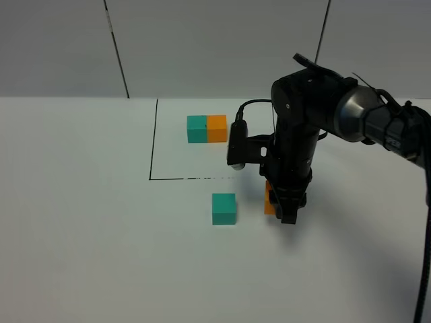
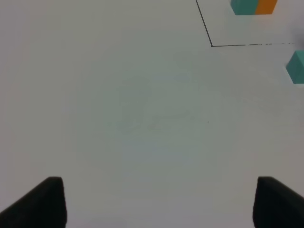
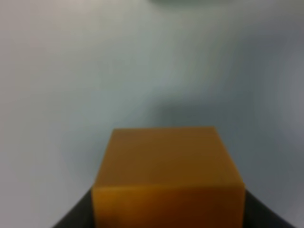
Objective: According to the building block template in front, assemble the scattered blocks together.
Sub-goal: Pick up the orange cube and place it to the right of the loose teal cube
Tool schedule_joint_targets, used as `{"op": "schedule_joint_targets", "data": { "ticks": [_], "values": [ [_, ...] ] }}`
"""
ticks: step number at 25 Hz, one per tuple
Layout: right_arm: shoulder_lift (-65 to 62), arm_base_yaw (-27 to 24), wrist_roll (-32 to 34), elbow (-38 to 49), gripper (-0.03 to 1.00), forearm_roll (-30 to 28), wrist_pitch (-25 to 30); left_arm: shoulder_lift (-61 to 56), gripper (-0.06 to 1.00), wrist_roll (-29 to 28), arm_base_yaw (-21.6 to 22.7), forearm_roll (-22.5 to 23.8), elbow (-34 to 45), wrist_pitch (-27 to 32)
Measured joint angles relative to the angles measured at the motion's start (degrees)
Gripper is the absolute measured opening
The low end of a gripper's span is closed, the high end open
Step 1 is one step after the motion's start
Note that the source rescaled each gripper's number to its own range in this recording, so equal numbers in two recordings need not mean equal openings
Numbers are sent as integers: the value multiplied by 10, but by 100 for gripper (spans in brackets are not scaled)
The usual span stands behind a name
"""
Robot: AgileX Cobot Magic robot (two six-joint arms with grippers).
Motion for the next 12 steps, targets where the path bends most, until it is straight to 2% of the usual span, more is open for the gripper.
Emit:
{"op": "schedule_joint_targets", "data": {
  "ticks": [12],
  "values": [
    [94, 13, 49, -59, 0, -17, -7, 0, 67, 0, 0, 0, 0, 0]
  ]
}}
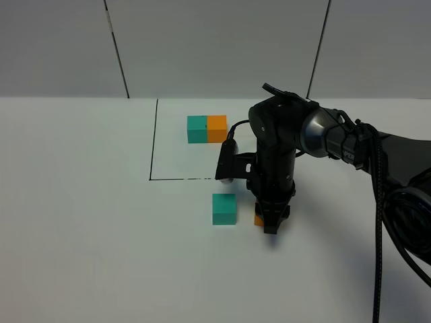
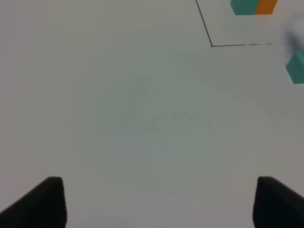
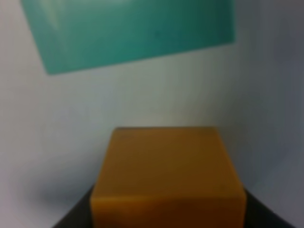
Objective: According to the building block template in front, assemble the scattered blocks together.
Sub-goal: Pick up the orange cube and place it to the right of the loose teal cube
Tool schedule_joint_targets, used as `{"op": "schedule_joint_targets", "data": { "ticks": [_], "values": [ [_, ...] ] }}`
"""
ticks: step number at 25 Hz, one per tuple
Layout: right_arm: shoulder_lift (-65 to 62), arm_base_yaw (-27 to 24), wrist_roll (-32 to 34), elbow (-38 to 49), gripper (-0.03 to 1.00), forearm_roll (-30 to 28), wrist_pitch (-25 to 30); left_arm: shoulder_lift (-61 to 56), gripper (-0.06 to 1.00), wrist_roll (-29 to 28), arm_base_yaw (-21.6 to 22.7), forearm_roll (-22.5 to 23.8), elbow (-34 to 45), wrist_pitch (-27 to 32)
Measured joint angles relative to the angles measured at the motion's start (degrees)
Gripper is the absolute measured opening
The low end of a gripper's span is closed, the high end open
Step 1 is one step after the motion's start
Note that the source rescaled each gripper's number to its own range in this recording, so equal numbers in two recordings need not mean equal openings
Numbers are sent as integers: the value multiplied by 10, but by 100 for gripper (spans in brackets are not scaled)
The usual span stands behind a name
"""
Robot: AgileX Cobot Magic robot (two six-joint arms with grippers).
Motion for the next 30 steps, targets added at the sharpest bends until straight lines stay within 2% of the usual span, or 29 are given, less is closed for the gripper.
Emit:
{"op": "schedule_joint_targets", "data": {
  "ticks": [22, 30],
  "values": [
    [2, 20, -1, -2, 0, -9, -37, 0, 67, 0, 0, 0, 0, 0],
    [2, 22, -25, -2, 0, -7, -41, 0, 67, 0, 0, 0, 0, 0]
  ]
}}
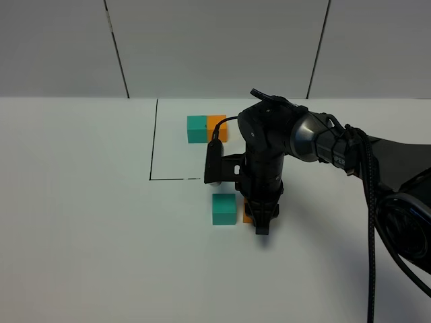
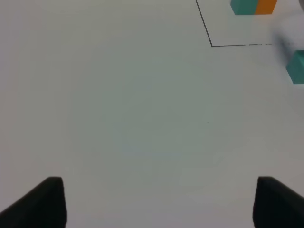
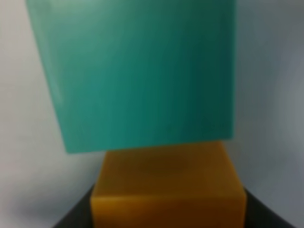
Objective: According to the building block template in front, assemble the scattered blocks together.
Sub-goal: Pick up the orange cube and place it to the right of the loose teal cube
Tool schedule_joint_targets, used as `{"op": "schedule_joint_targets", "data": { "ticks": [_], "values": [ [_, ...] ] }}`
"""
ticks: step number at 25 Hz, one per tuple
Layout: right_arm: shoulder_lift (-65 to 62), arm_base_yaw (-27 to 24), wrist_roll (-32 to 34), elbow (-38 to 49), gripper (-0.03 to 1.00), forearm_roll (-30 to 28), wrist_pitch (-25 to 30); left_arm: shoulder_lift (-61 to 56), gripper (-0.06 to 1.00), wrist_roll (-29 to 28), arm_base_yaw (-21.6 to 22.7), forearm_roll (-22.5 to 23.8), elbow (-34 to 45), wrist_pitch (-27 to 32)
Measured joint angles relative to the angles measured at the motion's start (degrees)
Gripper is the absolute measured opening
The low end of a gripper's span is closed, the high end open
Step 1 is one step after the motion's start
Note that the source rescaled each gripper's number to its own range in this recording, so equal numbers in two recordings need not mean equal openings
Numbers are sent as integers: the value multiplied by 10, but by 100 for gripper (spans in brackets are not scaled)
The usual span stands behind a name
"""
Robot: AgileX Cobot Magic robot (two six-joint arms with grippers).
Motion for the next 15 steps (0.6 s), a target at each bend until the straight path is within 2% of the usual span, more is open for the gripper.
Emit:
{"op": "schedule_joint_targets", "data": {
  "ticks": [15],
  "values": [
    [4, 0, -7, -3, 0, 6, 0, 0, 67, 0, 0, 0, 0, 0]
  ]
}}
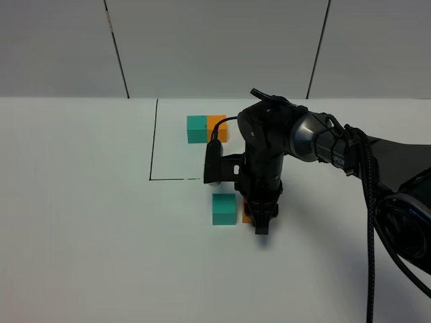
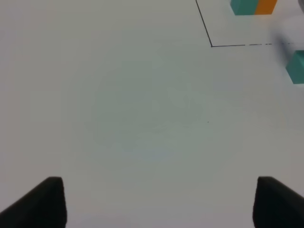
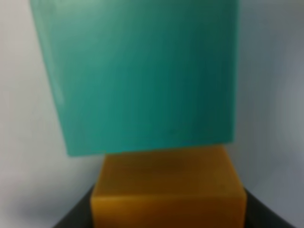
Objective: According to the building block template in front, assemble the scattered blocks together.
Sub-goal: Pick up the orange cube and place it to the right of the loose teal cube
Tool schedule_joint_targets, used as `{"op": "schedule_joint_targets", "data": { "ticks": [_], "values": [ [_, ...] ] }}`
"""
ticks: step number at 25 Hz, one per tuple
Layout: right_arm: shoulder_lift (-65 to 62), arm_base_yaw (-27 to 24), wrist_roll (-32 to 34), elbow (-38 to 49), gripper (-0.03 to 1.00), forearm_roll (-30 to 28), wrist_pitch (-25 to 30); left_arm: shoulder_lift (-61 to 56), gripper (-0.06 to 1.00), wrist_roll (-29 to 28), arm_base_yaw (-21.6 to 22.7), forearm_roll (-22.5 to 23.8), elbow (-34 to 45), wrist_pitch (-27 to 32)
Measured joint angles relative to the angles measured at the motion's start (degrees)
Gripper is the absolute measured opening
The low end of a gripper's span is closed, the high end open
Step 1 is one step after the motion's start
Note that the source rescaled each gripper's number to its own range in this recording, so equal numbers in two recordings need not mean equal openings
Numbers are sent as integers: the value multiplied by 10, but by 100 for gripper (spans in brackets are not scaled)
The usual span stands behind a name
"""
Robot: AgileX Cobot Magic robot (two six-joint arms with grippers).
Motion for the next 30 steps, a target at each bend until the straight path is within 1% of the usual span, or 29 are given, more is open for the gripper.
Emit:
{"op": "schedule_joint_targets", "data": {
  "ticks": [8, 26, 30],
  "values": [
    [2, 9, 1, -1, 0, 1, -5, 0, 67, 0, 0, 0, 0, 0],
    [4, 15, 0, -5, 0, 9, -6, 0, 67, 0, 0, 0, 0, 0],
    [4, 16, 0, -5, 0, 13, -13, 0, 67, 0, 0, 0, 0, 0]
  ]
}}
